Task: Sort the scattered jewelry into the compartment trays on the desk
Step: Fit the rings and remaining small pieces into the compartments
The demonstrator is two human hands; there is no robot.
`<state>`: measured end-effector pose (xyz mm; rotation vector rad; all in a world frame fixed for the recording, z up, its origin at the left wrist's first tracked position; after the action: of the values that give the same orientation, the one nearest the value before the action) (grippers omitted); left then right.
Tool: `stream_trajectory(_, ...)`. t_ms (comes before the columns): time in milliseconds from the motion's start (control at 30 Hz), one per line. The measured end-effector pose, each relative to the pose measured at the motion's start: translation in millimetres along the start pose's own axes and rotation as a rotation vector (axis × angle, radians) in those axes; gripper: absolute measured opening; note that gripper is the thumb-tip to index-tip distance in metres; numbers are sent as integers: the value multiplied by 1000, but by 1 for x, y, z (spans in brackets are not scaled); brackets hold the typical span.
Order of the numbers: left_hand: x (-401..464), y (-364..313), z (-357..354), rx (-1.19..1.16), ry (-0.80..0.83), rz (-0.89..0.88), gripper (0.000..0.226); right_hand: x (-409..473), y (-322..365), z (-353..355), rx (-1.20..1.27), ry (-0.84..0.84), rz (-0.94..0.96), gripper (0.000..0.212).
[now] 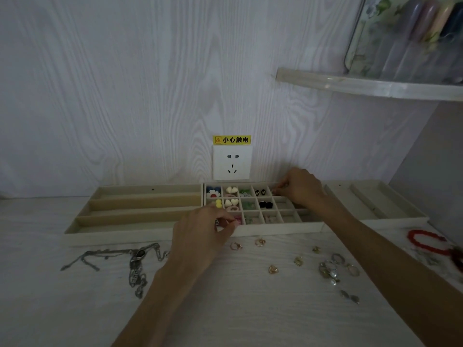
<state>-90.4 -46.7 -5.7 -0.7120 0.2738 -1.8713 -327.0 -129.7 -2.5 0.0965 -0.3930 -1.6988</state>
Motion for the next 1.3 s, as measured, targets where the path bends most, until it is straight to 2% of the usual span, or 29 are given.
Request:
stream_trajectory(100, 0, 0, 0, -8, 0, -4, 17, -3, -2, 7, 35, -7, -16, 20)
stream_trajectory(267, 0, 3, 3, -36, -13, -1, 13, -33, 1, 48, 191, -131, 20, 21)
stream_trajectory(400, -1, -2, 2, -40, -26, -28, 11, -90, 2, 66, 354, -56, 130, 8)
stream_trajectory(567, -10, -25, -7, -111, 29, -129, 8, -138, -14, 50, 230, 113, 184, 10)
stream_trajectory(733, -22, -41, -23, -83, 238, -249, 14, -178, -44, 42, 159, 6, 120, 20)
stream_trajectory(900, -27, -44, -36, -30, 408, -314, 39, -211, -16, 28, 150, -58, 199, 20)
stream_trajectory(1033, -28, -45, -41, -44, 369, -329, 21, -207, 3, 14, 134, -53, 213, 25)
stream_trajectory(1133, -25, -45, -42, -224, 365, -202, 8, -199, 9, 9, 178, -55, 179, 27)
stream_trajectory(1233, -28, -48, -43, -652, 462, 115, 10, -193, 14, 14, 404, -96, 127, 26)
stream_trajectory(1300, -34, -47, -49, -838, 562, 338, 15, -190, 17, 18, 582, -122, 118, 21)
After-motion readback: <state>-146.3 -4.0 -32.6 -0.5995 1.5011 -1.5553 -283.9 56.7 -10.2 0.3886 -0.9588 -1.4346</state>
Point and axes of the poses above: each hand's wrist, its own x-axis towards the middle knuckle, its own z-axis out of the back of the hand, y = z × x, the point moved 6 cm from there along x, towards the middle knuckle, and after that the axes turned 1 degree about -x, right-handed, at the moved point
